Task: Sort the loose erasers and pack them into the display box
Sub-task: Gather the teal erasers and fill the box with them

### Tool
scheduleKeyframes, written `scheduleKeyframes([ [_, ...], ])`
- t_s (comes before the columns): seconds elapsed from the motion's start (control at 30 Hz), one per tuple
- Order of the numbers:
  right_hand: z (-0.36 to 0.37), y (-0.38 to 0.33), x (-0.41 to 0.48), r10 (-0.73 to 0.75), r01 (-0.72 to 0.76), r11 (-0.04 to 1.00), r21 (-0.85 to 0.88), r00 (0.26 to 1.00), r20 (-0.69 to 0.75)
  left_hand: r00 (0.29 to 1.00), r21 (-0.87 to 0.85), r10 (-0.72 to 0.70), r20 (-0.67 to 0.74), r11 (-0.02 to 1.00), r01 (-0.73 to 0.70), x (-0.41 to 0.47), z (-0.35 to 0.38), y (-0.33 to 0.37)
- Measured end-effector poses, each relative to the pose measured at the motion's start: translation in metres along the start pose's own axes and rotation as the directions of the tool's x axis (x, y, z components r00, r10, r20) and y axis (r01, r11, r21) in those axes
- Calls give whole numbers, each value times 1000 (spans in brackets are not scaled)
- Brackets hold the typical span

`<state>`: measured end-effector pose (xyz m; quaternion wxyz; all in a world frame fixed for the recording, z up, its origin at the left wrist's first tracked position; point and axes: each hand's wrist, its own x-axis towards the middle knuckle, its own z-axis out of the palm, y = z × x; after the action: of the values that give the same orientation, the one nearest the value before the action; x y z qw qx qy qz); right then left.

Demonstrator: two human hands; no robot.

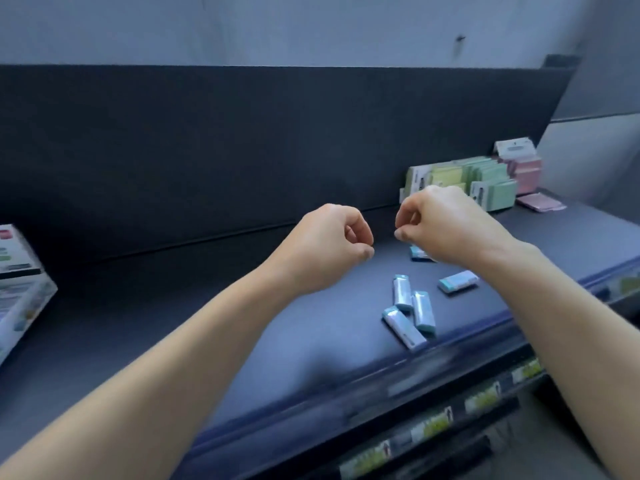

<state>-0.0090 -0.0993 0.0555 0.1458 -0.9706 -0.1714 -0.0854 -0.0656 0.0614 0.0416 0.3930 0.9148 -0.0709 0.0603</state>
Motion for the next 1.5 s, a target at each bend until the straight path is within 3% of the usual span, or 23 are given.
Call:
scheduleKeyframes([
  [0.23, -8, 98, -6, 68, -69, 997, 19, 996, 59, 980, 172, -181, 82, 971, 165, 43, 74, 31],
  [0.37, -6, 116, -3, 73, -78, 996, 52, 994, 81, 928, 375, -352, 123, 882, 285, 49, 89, 29],
  [0.53, -4, 119, 0, 68, -73, 996, 47, 992, 102, 910, 409, -395, 128, 857, 315, 64, 96, 24],
  [0.77, 0, 108, 22, 80, -77, 997, -21, 987, 142, 884, 348, -392, 254, 890, 295, 80, 86, 8],
  [0.97, 26, 92, 45, 42, -19, 995, -94, 966, 255, 904, 265, -332, 269, 928, 262, 82, 78, -4],
  [1.33, 41, 87, 62, 14, 78, 972, -220, 921, 389, 937, 126, -326, 128, 942, 310, 83, 67, -12],
  [1.5, 43, 79, 71, -125, 217, 962, -166, 889, 440, 923, 96, -384, -13, 918, 384, 68, 67, -6],
])
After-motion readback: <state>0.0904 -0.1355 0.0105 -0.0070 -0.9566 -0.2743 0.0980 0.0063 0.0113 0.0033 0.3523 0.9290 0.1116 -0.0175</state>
